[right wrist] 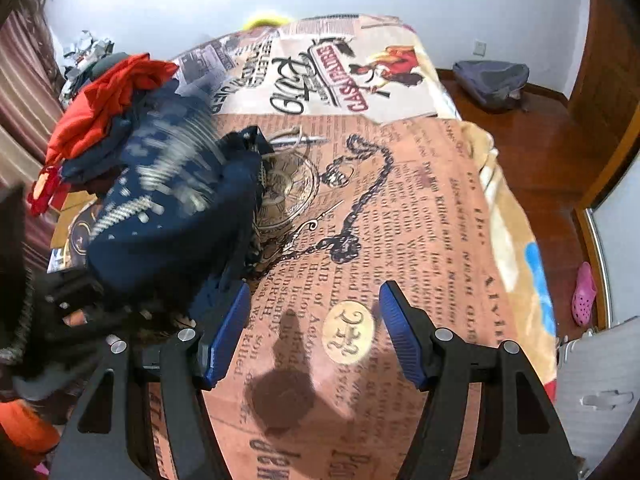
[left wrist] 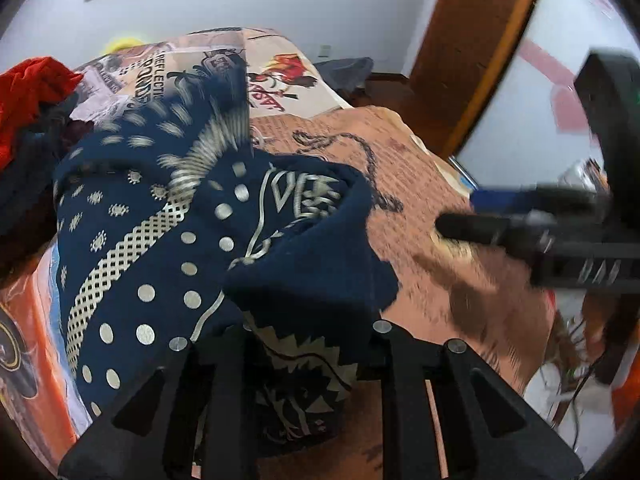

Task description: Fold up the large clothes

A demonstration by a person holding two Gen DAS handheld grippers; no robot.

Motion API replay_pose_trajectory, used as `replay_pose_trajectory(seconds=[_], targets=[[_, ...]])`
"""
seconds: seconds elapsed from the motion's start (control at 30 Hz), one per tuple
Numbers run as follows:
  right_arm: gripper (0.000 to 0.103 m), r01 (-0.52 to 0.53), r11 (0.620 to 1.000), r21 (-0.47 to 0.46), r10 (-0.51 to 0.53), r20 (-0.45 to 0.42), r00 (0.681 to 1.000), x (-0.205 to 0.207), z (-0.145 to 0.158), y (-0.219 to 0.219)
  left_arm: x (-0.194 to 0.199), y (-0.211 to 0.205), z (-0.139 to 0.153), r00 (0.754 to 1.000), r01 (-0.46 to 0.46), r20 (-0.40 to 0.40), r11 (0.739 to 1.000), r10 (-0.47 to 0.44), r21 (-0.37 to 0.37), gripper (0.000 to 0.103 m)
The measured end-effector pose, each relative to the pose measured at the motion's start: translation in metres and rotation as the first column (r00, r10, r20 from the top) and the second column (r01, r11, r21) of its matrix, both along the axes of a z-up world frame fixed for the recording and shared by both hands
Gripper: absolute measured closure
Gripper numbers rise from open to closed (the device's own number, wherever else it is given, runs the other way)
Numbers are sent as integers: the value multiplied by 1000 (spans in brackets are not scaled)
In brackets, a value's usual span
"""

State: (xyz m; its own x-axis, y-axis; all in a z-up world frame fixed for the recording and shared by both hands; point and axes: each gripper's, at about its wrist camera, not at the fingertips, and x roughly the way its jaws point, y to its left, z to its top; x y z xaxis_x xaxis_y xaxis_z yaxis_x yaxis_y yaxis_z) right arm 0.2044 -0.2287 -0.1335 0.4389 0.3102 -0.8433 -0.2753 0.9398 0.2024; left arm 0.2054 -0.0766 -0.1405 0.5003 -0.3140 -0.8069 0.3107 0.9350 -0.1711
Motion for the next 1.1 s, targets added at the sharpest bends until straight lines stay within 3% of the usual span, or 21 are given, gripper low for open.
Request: replay_pose_trajectory(seconds=[0.07,0.17,0.23,0.33,0.43,0.5,0.6,0.73,0.9,1.0,1.1], targets=[[40,-2,1000,15,1,22,1000,2,8,-1,-5,2,5,1000,14,2,1000,-14,16,72],[40,-17,999,44,14,58,998,1,23,1,-14,12,17,998,51,-28,997,-52,-58,52],[40,-37,997,67,31,89,996,-3,35,3,-23,18,30,998,65,-10,994,-66,-84,51],[40,-78,993,93,65,130,989,-8,50,17,-40,29,51,996,34,82,999,-32,-20,49],[39,-128,985,115,109,156,982,-8,57,36,-49,51,62,986,-61,160,997,52,51,38],[28,-159,979,130,138,155,978,-10,57,49,-48,68,62,975,-130,190,987,111,91,30],[27,-177,975,134,159,135,978,-10,47,68,-40,89,49,971,-202,150,973,184,114,27],[27,-196,976,90,190,71,979,-10,20,78,-35,102,11,980,-199,21,976,197,92,26],[27,-156,985,-72,158,33,987,-17,-13,61,-47,107,-14,971,-238,17,967,237,88,14],[25,-129,992,-7,129,-11,992,-21,-23,37,-56,112,-23,971,-238,-19,970,239,51,13],[22,-94,994,50,96,-47,994,-20,-20,16,-63,110,-26,971,-232,-30,969,235,87,13]])
